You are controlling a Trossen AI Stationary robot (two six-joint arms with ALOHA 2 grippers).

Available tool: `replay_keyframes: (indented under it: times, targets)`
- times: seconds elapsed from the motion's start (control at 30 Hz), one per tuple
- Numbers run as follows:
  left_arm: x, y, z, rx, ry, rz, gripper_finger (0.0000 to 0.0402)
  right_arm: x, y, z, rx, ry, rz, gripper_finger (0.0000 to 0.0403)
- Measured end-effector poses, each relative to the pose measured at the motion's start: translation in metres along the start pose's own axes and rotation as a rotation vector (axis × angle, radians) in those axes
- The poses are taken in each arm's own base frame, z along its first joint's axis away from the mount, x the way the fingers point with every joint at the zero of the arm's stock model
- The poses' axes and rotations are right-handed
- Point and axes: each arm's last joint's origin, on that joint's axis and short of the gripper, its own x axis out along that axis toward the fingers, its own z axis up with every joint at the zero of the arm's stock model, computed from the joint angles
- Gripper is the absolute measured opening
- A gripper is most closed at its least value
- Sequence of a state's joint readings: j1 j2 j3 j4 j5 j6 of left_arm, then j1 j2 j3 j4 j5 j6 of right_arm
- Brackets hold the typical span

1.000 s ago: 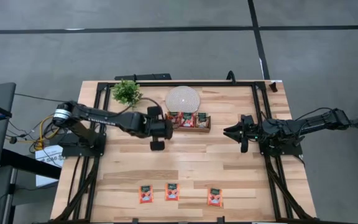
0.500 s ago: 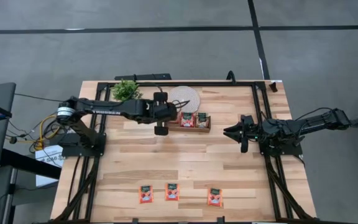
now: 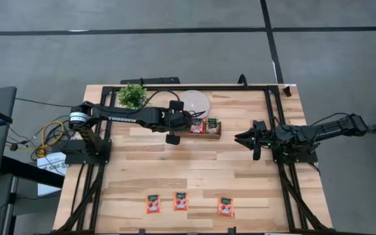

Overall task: Pick & Place Tea
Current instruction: Put the orange tea bag into the left section of the wooden organizer

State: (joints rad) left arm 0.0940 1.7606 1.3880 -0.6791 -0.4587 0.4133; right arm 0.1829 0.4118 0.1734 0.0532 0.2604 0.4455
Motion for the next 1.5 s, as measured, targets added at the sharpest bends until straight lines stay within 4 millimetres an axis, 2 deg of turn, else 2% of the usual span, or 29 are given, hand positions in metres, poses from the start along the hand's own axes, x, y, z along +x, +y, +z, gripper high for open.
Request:
replay_keyframes:
  times: [0.2,0.57,0.9,1.2,1.5]
  targets:
    - [0.010,-0.001,-0.001,0.021,0.016,-0.018,0.0000,0.000,0.000,0.000,0.003,-0.003,0.002,0.0086]
    - [0.015,0.003,-0.003,0.005,0.009,-0.059,0.0000,0.000,0.000,0.001,0.003,-0.006,0.003,0.0086]
    - [0.035,-0.004,-0.004,0.024,0.057,-0.081,0.0000,0.000,0.000,0.001,0.002,-0.006,0.004,0.0086]
    - [0.035,-0.002,-0.006,0.052,0.087,-0.035,0.0000,0.000,0.000,0.001,0.002,-0.006,0.003,0.0086]
    - [0.026,0.004,-0.001,0.051,0.075,-0.071,0.0000,0.000,0.000,0.001,0.001,-0.006,0.003,0.0086]
